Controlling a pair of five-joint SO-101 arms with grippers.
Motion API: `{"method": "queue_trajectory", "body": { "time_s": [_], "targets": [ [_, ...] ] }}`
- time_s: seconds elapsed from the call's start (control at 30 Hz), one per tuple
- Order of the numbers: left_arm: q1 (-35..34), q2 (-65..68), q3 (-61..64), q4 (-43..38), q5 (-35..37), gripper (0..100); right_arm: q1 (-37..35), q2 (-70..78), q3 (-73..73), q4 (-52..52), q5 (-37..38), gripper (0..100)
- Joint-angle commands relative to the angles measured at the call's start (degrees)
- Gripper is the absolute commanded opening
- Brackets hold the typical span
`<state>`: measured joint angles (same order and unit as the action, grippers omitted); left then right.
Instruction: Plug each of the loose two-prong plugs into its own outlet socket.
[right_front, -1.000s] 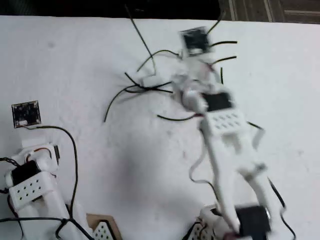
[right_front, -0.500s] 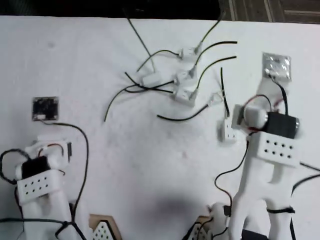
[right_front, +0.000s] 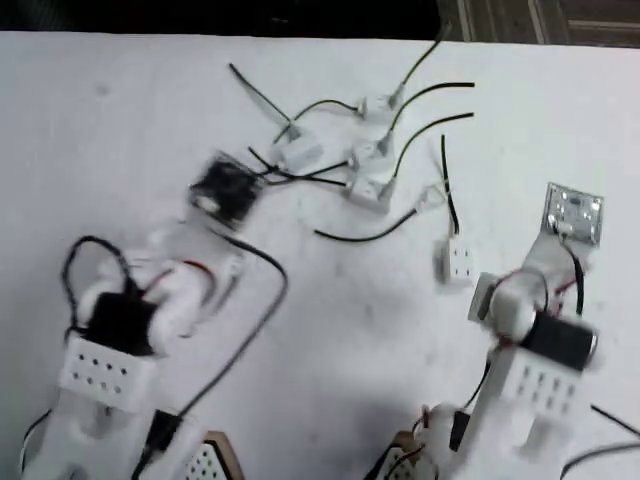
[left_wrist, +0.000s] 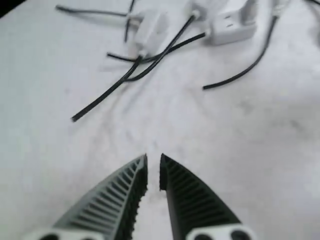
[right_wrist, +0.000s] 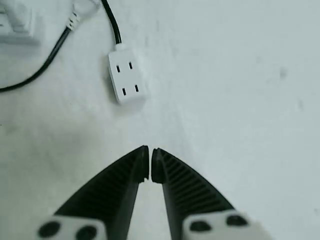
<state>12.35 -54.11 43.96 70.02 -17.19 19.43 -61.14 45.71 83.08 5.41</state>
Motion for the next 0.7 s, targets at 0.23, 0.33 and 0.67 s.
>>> {"method": "queue_trajectory", "body": {
  "time_s": [0.23, 0.33, 0.67],
  "targets": [
    [18.51, 22.99, -12.48, -8.09, 4.13, 16, -11.12, -22.37, 0.00, 5.58, -7.21, 1.8],
    [19.38, 34.51, -20.22, -5.80, 4.13, 20, -14.37, -23.52, 0.00, 5.58, -7.21, 1.8],
    [23.96, 59.38, -45.63, -5.45, 13.80, 26, -19.56, -29.14, -2.02, 5.67, -7.21, 1.8]
  ]
}}
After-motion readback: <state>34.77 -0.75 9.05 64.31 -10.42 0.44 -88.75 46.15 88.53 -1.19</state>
